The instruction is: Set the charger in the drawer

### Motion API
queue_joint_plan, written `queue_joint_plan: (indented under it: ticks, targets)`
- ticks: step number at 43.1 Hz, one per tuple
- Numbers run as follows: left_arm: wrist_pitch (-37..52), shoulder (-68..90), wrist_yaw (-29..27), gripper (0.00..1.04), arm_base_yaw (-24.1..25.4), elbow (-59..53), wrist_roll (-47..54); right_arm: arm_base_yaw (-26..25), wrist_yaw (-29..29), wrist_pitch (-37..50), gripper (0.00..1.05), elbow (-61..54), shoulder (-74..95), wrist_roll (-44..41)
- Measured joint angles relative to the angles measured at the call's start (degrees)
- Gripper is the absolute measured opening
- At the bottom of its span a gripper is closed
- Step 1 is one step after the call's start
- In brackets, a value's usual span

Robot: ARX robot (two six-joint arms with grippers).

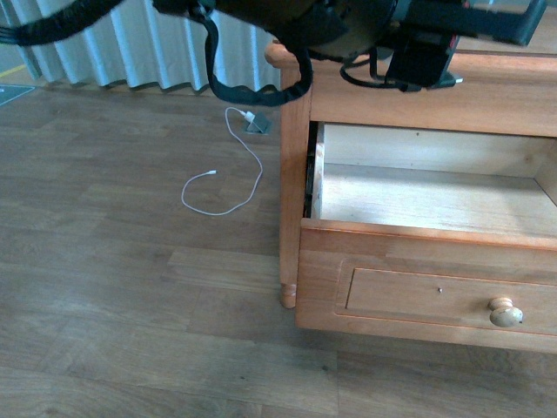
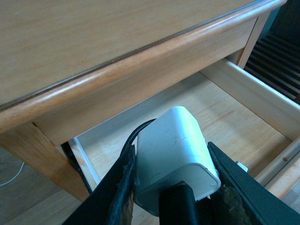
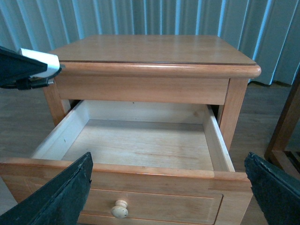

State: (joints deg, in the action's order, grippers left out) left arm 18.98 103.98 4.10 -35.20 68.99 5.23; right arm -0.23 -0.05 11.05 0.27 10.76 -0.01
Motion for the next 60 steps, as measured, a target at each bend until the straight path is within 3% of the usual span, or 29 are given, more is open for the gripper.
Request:
queue_joint_plan:
  ticks: [14,39,54,60]
  targets:
    - [0.0,10.7,-1.4,0.4,-1.4,5.0,-1.3,0.0,0.0,0.0,0.96,0.0,0.0,0.0]
    - [-6.1,31.4,-6.0,0.4,-2.6,27.8,-6.2,0.0,0.0,0.0,0.96,0.0,0.0,0.0]
    - [-2.5,28.6,-11.5,0.97,-2.7,24.2,-6.8,0.0,0.0,0.0,0.96,0.0,0.0,0.0]
    - [0.2,23.1,-14.9,0.98,-2.6,18.7,-6.8,0.0,0.0,0.0,0.96,0.0,0.0,0.0]
